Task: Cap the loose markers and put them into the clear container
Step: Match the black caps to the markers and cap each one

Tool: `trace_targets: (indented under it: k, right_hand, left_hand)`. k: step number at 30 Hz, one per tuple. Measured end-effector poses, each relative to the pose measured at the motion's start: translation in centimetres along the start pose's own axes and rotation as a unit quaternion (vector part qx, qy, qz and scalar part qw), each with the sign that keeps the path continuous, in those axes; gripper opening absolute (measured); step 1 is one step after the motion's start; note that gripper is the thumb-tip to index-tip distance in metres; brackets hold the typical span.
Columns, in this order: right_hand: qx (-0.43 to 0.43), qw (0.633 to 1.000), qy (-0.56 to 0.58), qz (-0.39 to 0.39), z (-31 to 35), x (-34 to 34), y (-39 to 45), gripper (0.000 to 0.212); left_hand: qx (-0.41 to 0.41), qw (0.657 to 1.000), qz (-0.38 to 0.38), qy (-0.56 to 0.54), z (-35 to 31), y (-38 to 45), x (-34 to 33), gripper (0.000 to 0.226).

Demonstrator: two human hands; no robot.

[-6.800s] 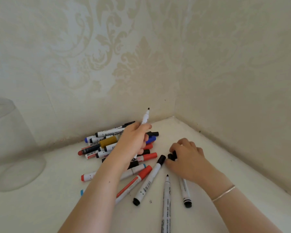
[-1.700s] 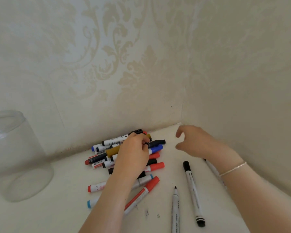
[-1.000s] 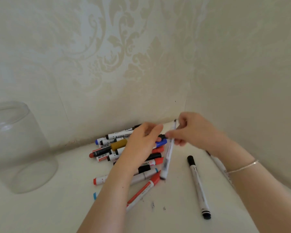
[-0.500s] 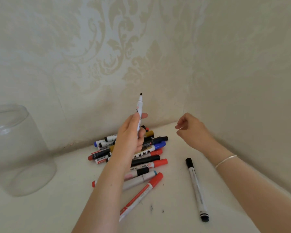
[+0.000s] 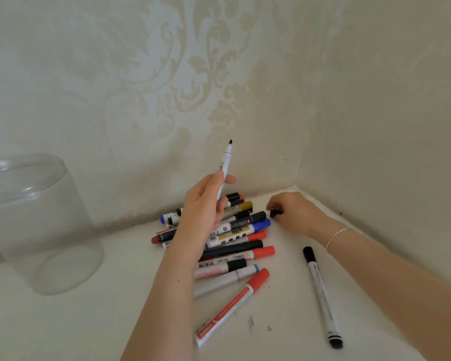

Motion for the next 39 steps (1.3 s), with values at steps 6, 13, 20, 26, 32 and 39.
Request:
trace_targets:
  k: [6,13,20,26,32,39]
  right_hand:
    - [-0.101,0.848,0.517,-0.055,-0.7,3.7,-1.6,0.017]
    - [-0.048,0.767,0.639,-0.036,2.1,6.3,-3.5,0.026]
    - [-0.041,0.727,0.683,-0.047,3.1,6.9,-4.7,0.029]
    - [-0.062,0.668,0.735,-0.098,3.3,7.4,-5.2,0.017]
    - [-0.067,0.616,0.762,-0.187,2.4,8.4,-5.4,0.009]
    - [-0.055,0.658,0.714,-0.231,2.9,8.7,-5.7,0.009]
  left_hand:
    - [0.016,0.988,0.019,0.150,1.4,0.2,-1.3,0.035]
    - [-0.009,0.981,0.009,0.193,1.1,-0.1,-1.8,0.040]
    - [-0.047,0.971,-0.005,0.236,0.2,-0.6,-2.0,0.062]
    - [-0.057,0.974,-0.011,0.218,0.1,-0.6,-1.9,0.064]
    - [-0.061,0.973,0.019,0.220,0.1,-0.8,-2.7,0.066]
    - [-0.053,0.971,0.007,0.233,0.3,-0.6,-2.2,0.064]
Point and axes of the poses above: each hand's wrist, its own y-axis towards the middle knuckle, its own x-axis out of the back of the hand, z = x × y, the point moved 10 cm from there along y, towards the middle knuckle, and after that the axes turned 4 degrees about x, right-handed, at the moved point
